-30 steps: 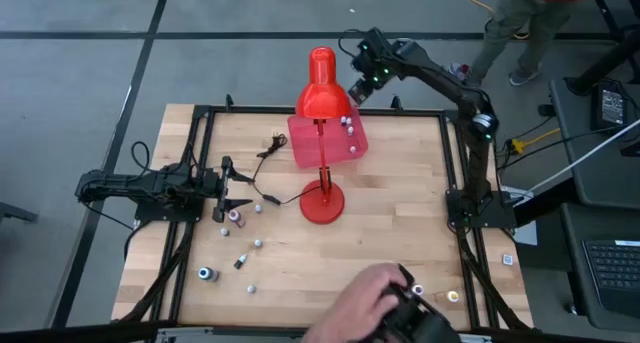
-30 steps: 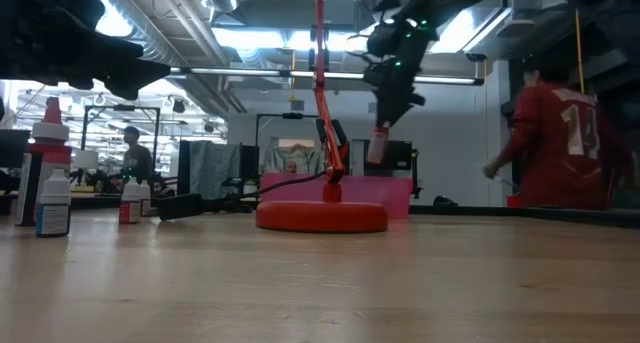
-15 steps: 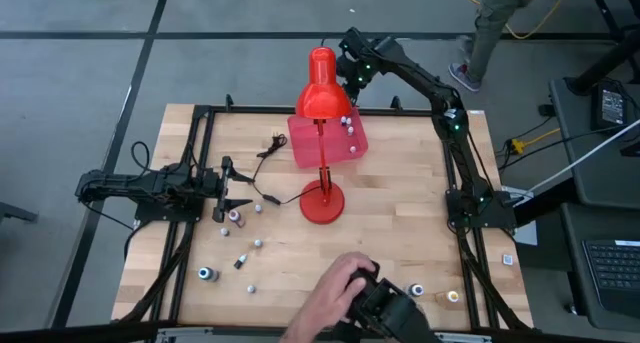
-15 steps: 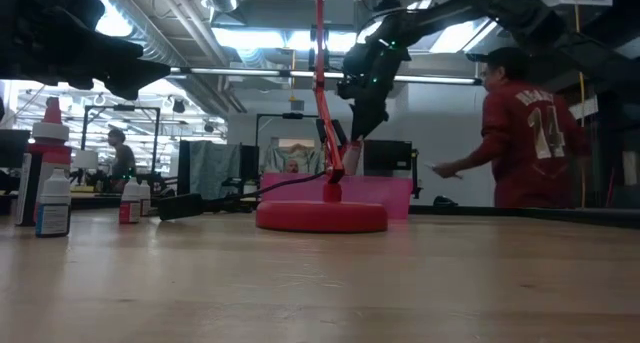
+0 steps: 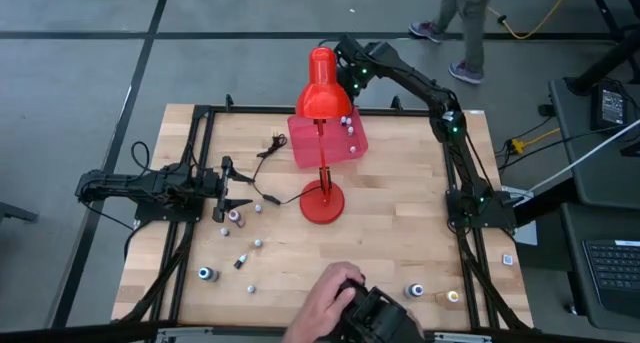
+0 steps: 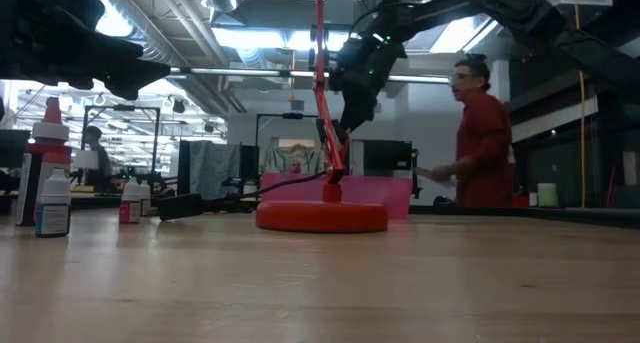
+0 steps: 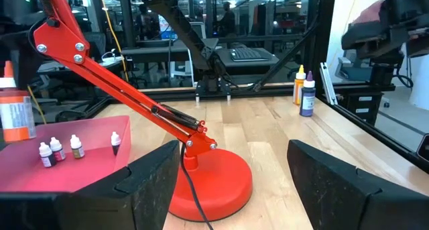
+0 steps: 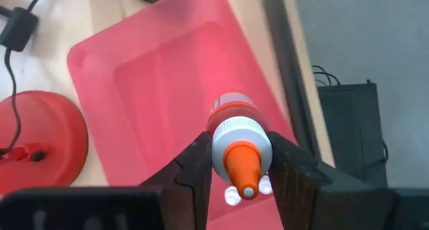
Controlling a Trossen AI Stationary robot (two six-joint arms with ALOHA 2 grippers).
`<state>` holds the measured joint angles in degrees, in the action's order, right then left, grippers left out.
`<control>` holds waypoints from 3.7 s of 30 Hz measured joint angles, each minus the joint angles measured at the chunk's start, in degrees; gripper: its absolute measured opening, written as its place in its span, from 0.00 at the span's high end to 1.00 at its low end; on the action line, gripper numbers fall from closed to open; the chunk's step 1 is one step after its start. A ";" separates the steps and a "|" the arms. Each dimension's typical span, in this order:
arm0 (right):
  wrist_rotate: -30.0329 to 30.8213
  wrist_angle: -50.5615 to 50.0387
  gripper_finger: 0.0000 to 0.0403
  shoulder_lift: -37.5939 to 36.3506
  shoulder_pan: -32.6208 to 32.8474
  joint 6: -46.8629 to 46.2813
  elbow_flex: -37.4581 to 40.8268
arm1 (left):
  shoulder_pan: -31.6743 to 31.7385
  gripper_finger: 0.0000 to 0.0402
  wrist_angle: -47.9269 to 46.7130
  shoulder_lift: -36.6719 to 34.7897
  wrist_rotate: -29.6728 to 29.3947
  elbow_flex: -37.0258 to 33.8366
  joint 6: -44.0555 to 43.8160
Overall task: Pick & Place food coloring
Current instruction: Put the large orange food coloring bottle into the red bin, then put the large yellow food coloring bottle into the red bin
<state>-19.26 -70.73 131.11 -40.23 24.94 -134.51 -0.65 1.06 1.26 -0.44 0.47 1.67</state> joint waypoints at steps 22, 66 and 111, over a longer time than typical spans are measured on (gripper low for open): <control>6.51 6.81 0.70 0.48 1.47 1.04 11.99 | -0.01 0.32 0.00 0.01 0.01 0.00 0.00; 12.93 -9.55 0.46 -2.99 1.80 -8.59 -0.10 | -0.01 0.32 0.00 0.01 0.01 0.01 0.00; 14.54 -5.83 0.46 -67.56 62.38 -74.85 73.91 | -0.01 0.32 0.00 0.02 0.01 0.02 0.00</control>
<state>-4.72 -76.56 63.56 22.15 -49.92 -60.60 -0.66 1.06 1.28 -0.43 0.49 1.67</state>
